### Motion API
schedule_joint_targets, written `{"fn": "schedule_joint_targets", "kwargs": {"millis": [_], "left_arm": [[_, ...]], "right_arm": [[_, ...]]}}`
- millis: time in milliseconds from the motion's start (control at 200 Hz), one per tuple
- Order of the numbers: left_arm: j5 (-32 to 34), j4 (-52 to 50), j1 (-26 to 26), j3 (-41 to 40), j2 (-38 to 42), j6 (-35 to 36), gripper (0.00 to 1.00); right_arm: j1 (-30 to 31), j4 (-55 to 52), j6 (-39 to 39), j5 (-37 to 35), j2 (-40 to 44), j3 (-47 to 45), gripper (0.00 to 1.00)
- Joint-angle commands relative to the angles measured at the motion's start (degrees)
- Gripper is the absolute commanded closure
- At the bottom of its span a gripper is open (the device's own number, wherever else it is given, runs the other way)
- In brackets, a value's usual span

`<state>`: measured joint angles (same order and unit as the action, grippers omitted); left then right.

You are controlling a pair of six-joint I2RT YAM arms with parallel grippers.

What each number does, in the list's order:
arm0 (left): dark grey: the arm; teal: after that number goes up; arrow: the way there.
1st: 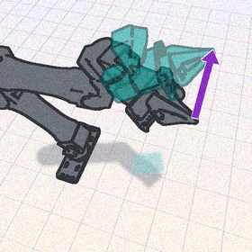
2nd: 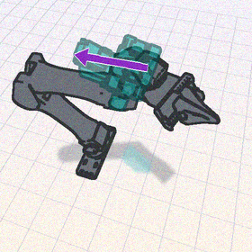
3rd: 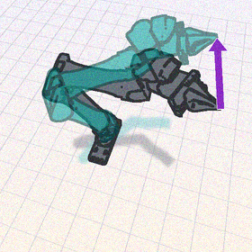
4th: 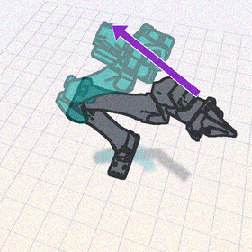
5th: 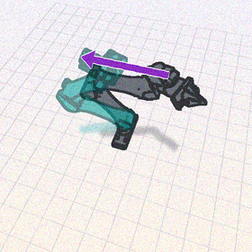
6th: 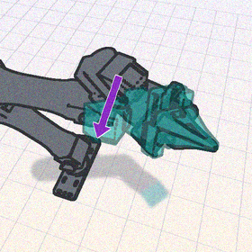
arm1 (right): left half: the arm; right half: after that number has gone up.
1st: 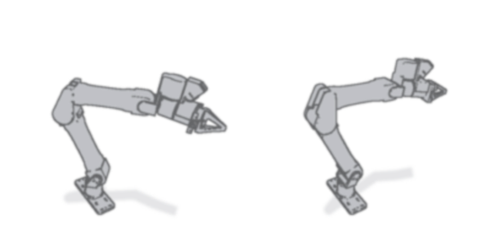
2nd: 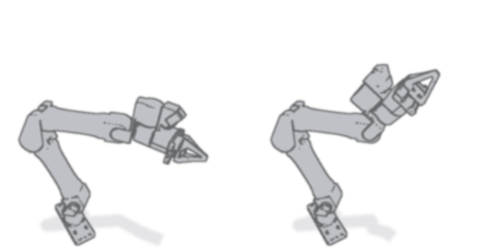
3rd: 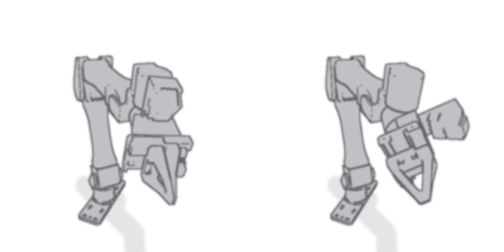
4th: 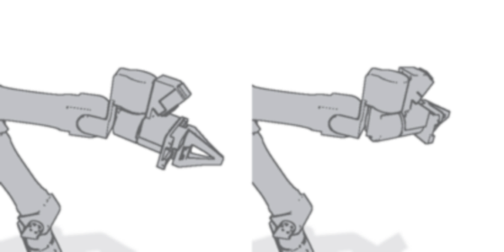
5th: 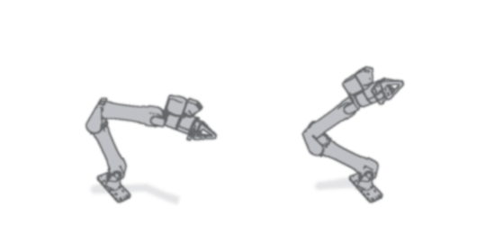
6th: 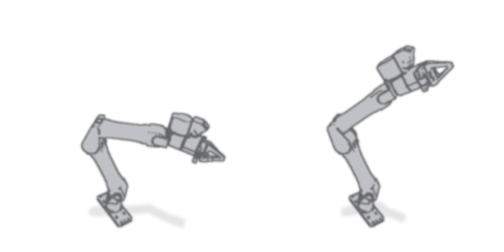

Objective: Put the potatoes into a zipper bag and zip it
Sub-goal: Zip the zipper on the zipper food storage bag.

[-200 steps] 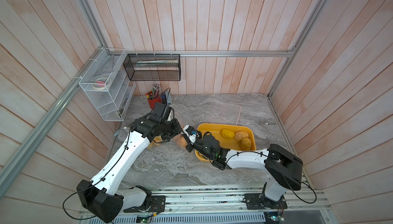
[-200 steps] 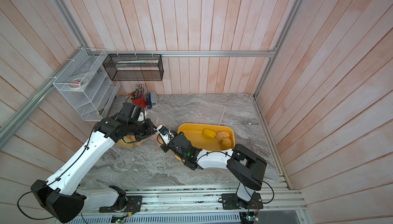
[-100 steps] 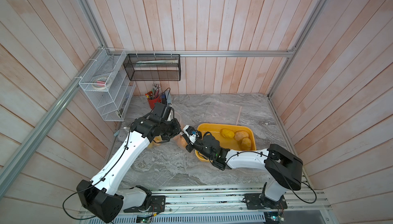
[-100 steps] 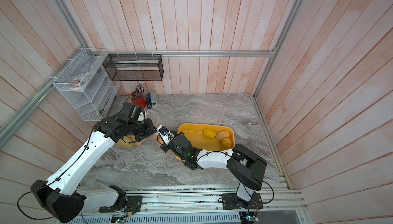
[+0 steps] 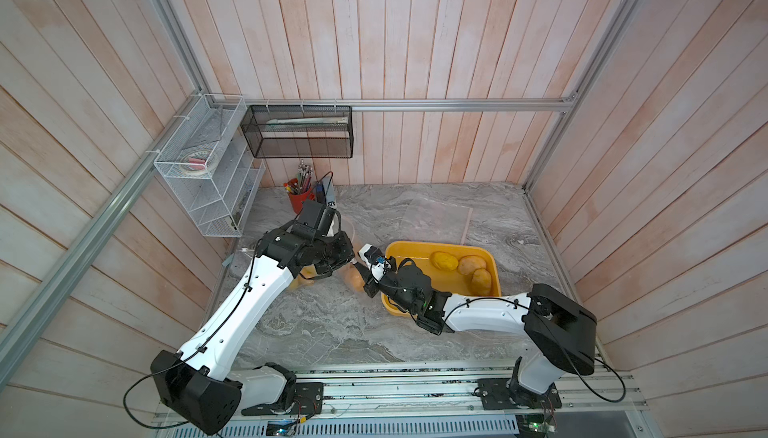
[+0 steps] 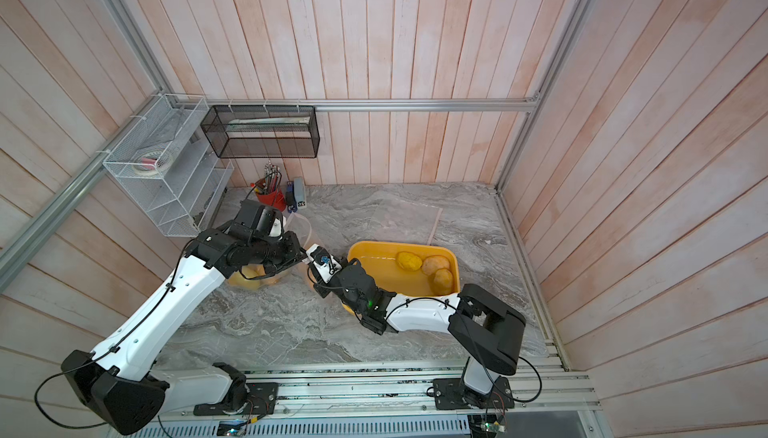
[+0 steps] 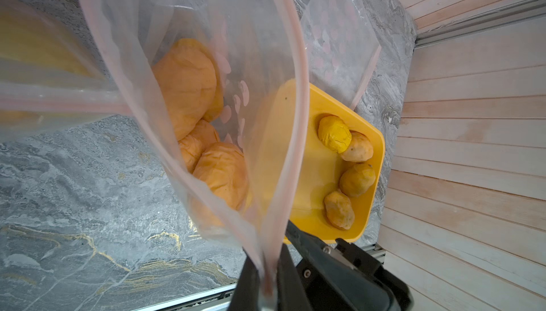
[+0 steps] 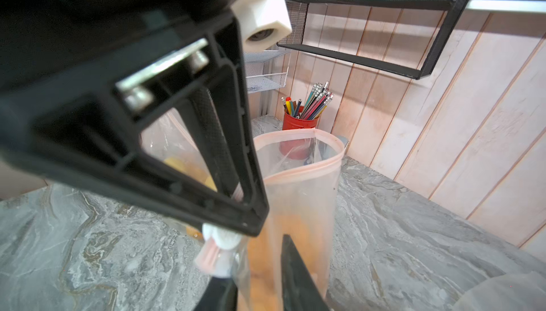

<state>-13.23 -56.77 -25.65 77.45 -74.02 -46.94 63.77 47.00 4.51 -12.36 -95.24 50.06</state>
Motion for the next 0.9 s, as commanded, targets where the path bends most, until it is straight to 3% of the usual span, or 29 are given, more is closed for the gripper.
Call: {"fn": "schedule_joint_targets", "kwargs": {"millis": [0,25,895], "left_arm": [[0.13,0.17,0.16,0.84,-0.56,0.75,1.00],[0.18,0.17,0.20,0.93,-0.60,0.79,1.00],[5.10,1.58,11.10,1.35,-3.41,5.41,1.00]], "right_arm": [[0.38,0.54,0.45,-0.30,0.45,0.91,0.96],[0.55,0.59,0.76,-0.13,0.40,0.89,1.00],[4.24,7.58,-3.05,3.49,13.51,-13.79,1.00]]}}
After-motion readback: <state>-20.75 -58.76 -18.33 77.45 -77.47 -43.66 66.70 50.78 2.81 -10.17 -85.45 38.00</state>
